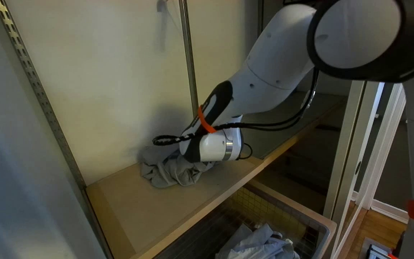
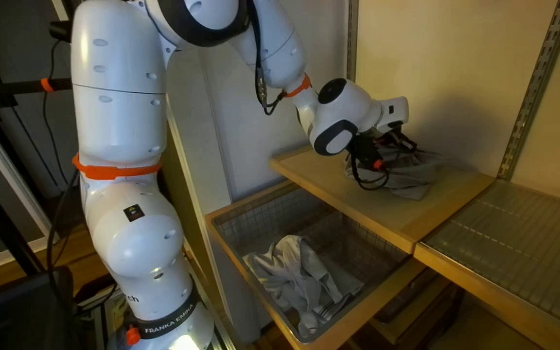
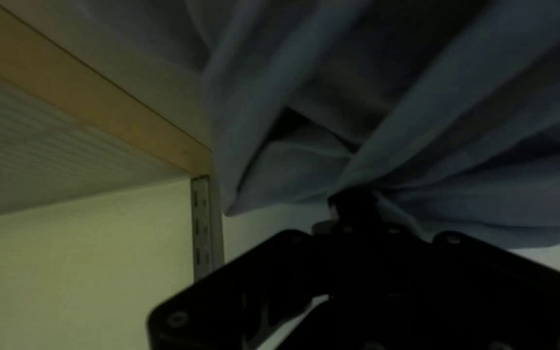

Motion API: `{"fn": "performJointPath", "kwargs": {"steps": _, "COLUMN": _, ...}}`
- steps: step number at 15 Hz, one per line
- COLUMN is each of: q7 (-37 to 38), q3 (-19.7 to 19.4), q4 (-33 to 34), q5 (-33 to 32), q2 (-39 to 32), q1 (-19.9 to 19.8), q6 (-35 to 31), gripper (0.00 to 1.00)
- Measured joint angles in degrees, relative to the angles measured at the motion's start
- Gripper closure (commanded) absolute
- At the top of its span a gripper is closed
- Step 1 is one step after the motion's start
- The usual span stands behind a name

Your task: Fold the grey cloth and put it in the open drawer.

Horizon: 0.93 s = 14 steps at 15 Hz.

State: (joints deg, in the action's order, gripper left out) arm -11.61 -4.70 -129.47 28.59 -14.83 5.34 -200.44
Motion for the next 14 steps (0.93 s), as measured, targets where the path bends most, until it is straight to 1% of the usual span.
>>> {"fn": "performJointPath", "kwargs": {"steps": 2, "q7": -2.5, "q3": -2.9, "q4": 0.9, "q5": 1.5, "q2": -3.4, "q1": 1.1, "q6": -0.9, "gripper": 0.99}}
{"fn": "performJointPath", "kwargs": {"steps": 3, "q7": -3.6, "q3": -4.2, "q4": 1.5, "q5": 2.2, "q2": -4.7, "q1": 1.8, "q6": -0.9, "gripper": 0.98}}
{"fn": "performJointPath", "kwargs": {"steps": 4, "q7": -4.5, "q3": -5.5, "q4": 2.1, "q5": 2.9, "q2": -6.0, "q1": 2.6, "q6": -0.9, "gripper": 0.72}}
{"fn": "performJointPath", "kwargs": {"steps": 5, "q7": -5.3, "q3": -6.8, "q4": 2.5, "q5": 3.6, "q2": -7.0, "q1": 3.5, "q6": -0.9, "gripper": 0.71}}
{"fn": "performJointPath", "kwargs": {"steps": 6, "q7": -5.8, "q3": -7.9, "q4": 3.0, "q5": 4.4, "q2": -7.9, "q1": 4.5, "q6": -0.9, "gripper": 0.65}}
{"fn": "performJointPath", "kwargs": {"steps": 8, "q7": -6.3, "q3": -9.9, "q4": 3.9, "q5": 5.7, "q2": -8.9, "q1": 6.4, "q6": -0.9, "gripper": 0.49}}
{"fn": "performJointPath", "kwargs": {"steps": 10, "q7": -6.3, "q3": -11.0, "q4": 5.0, "q5": 6.1, "q2": -8.7, "q1": 7.8, "q6": -0.9, "gripper": 0.34}}
{"fn": "performJointPath", "kwargs": {"steps": 14, "q7": -6.4, "q3": -11.1, "q4": 6.5, "q5": 6.1, "q2": -4.5, "q1": 9.9, "q6": -0.9, "gripper": 0.05}}
